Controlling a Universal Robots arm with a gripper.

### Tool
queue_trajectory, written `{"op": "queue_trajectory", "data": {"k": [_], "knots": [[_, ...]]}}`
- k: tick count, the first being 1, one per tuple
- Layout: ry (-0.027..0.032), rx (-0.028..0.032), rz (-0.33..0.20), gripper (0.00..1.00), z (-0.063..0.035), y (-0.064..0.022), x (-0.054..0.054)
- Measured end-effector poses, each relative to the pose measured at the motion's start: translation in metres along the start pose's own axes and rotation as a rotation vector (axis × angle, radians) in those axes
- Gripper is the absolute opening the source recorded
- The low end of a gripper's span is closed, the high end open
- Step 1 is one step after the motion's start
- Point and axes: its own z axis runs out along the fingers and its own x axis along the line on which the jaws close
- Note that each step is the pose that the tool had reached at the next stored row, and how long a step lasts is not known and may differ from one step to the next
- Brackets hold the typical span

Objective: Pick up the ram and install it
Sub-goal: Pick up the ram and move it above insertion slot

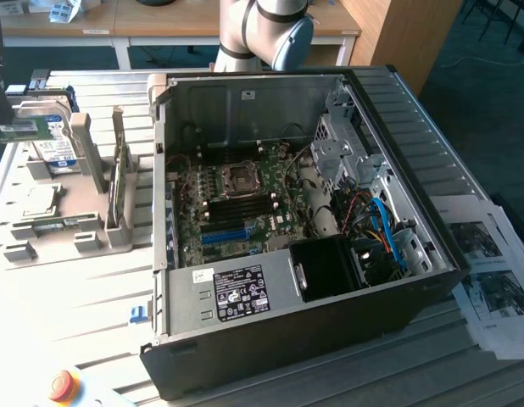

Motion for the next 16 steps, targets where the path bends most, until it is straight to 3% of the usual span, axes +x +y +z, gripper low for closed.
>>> {"op": "queue_trajectory", "data": {"k": [16], "knots": [[0.0000, 0.0000, 0.000, 0.11, -0.0011, -0.0232, -0.001]]}}
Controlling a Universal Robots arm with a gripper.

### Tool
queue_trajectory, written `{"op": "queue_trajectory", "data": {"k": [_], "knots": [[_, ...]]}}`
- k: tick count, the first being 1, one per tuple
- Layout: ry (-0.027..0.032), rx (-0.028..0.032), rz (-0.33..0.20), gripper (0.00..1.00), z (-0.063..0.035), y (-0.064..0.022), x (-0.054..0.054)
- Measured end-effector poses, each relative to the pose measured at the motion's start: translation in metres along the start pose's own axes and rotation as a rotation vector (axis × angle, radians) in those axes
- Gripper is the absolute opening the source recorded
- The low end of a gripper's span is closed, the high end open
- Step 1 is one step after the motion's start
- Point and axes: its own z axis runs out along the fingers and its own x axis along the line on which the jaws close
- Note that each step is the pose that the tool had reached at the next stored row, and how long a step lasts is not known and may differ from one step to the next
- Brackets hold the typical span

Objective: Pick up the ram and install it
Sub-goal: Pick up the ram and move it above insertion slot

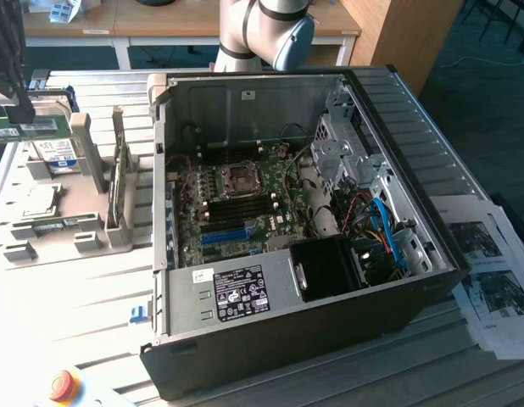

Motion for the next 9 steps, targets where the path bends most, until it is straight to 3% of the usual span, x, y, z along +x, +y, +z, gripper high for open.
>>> {"op": "queue_trajectory", "data": {"k": [9], "knots": [[0.0000, 0.0000, 0.000, 0.11, -0.0007, -0.0158, 0.000]]}}
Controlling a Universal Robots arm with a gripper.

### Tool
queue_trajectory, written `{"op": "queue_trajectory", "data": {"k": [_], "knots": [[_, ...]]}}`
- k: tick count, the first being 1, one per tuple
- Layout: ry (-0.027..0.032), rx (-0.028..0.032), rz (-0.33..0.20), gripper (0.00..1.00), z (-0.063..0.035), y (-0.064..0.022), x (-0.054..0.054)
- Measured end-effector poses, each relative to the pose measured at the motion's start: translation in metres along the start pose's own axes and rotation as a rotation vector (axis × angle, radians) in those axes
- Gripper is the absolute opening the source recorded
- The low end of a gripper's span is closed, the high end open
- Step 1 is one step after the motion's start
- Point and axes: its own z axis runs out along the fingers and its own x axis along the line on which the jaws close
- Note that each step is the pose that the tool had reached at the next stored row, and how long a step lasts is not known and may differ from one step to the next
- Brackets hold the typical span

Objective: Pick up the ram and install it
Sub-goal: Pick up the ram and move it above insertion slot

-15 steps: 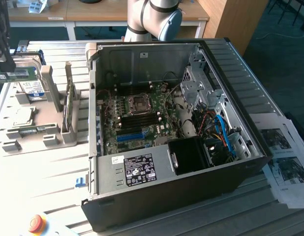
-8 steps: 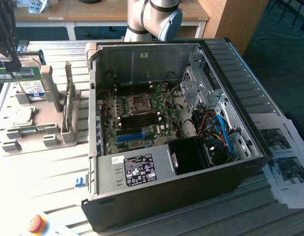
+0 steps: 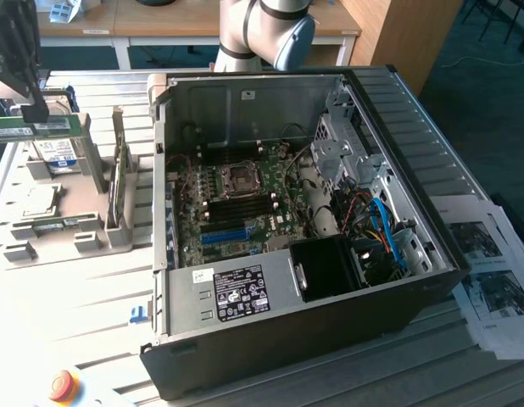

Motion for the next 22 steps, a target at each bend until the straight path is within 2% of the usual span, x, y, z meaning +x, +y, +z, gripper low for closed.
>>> {"op": "queue_trajectory", "data": {"k": [22], "knots": [[0.0000, 0.0000, 0.000, 0.11, -0.0020, -0.0437, -0.001]]}}
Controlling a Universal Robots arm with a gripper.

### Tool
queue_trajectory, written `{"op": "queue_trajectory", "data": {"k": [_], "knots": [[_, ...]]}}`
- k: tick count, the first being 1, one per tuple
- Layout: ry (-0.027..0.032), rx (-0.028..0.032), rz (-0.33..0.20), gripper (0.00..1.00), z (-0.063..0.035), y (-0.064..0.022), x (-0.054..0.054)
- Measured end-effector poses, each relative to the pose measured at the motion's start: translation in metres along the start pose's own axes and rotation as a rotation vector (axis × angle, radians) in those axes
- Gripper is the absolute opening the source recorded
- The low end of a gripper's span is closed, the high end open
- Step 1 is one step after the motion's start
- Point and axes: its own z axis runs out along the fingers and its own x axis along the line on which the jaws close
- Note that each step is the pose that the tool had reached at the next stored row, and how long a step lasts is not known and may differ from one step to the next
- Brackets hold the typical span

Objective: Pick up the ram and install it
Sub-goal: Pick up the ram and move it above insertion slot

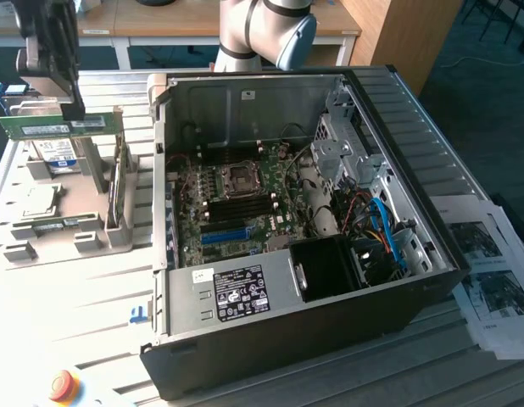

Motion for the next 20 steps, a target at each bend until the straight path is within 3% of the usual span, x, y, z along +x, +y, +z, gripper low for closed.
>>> {"op": "queue_trajectory", "data": {"k": [20], "knots": [[0.0001, -0.0001, 0.000, 0.11, -0.0021, -0.0424, -0.001]]}}
